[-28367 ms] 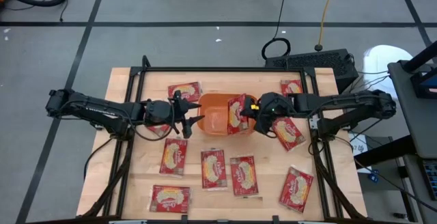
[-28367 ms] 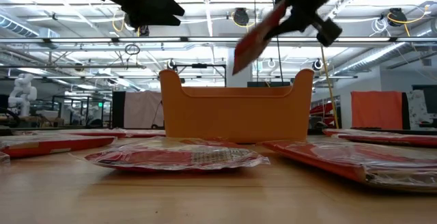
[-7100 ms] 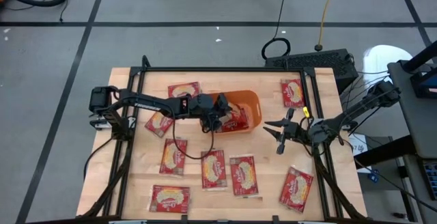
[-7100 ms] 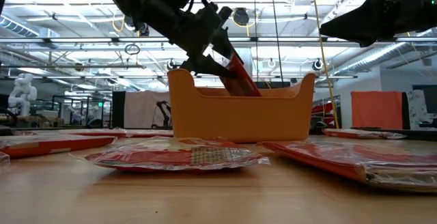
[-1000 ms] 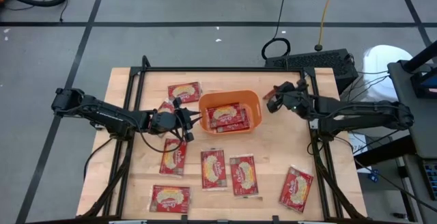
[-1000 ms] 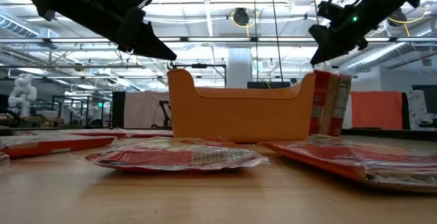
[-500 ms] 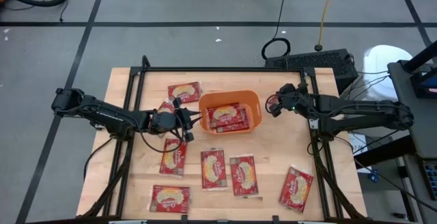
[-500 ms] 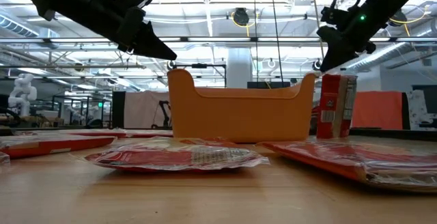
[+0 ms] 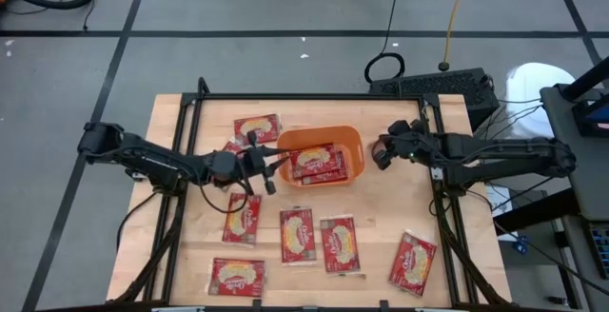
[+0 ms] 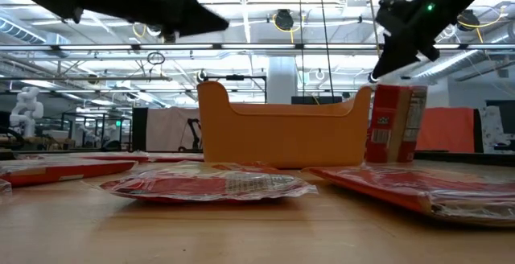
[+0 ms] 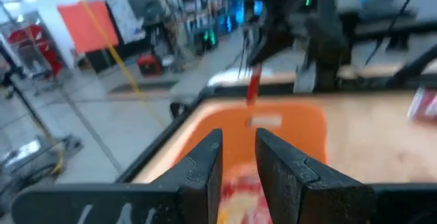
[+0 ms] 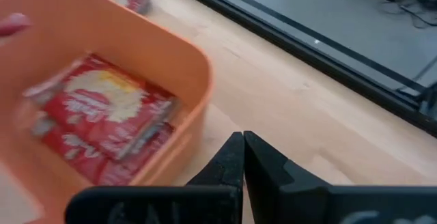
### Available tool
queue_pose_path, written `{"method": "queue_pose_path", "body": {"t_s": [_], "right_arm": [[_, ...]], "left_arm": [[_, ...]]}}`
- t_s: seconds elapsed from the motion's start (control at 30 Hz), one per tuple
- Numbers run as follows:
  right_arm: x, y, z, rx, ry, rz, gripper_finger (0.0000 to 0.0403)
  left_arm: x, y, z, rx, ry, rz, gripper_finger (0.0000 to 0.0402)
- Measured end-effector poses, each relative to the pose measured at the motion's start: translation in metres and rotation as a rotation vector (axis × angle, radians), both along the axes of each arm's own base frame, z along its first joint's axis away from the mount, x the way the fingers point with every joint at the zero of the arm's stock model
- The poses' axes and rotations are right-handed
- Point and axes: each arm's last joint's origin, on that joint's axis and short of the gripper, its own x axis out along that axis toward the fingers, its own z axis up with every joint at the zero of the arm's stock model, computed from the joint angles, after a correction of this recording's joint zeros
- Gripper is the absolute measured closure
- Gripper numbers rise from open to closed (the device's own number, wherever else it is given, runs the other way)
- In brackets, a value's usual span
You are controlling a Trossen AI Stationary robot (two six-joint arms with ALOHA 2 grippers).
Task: Sort popcorn bags into baskets
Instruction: Put the red popcorn bag into the orange bin
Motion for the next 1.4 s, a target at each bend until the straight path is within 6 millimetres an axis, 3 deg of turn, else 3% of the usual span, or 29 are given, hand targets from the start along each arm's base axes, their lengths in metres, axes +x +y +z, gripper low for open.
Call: {"method": "queue_pose_path", "body": {"t_s": [0.27, 0.53, 0.63, 0.8, 1.07, 1.23, 1.4], "right_arm": [[0.007, 0.015, 0.022, 0.098, -0.051, 0.076, 0.0403], [0.013, 0.035, 0.021, 0.206, 0.039, 0.087, 0.0403], [0.013, 0.042, 0.023, 0.242, 0.065, 0.105, 0.0403], [0.015, 0.055, 0.031, 0.289, 0.05, 0.169, 0.0403], [0.014, 0.073, 0.035, 0.342, 0.019, 0.24, 0.0403], [0.015, 0.08, 0.037, 0.35, -0.01, 0.276, 0.0403], [0.015, 0.081, 0.037, 0.32, 0.005, 0.31, 0.0403]], "left_arm": [[0.029, -0.006, -0.001, -0.004, -0.007, -0.075, 0.0309], [0.071, -0.021, 0.001, 0.01, -0.002, -0.2, 0.0305], [0.087, -0.027, 0.003, 0.012, -0.012, -0.216, 0.0278], [0.117, -0.033, 0.0, -0.014, -0.025, -0.214, 0.0199], [0.166, -0.044, -0.022, -0.075, -0.016, -0.22, 0.0101], [0.191, -0.058, -0.032, -0.161, -0.044, -0.237, 0.0072], [0.201, -0.073, -0.038, -0.11, -0.021, -0.225, 0.0075]]}}
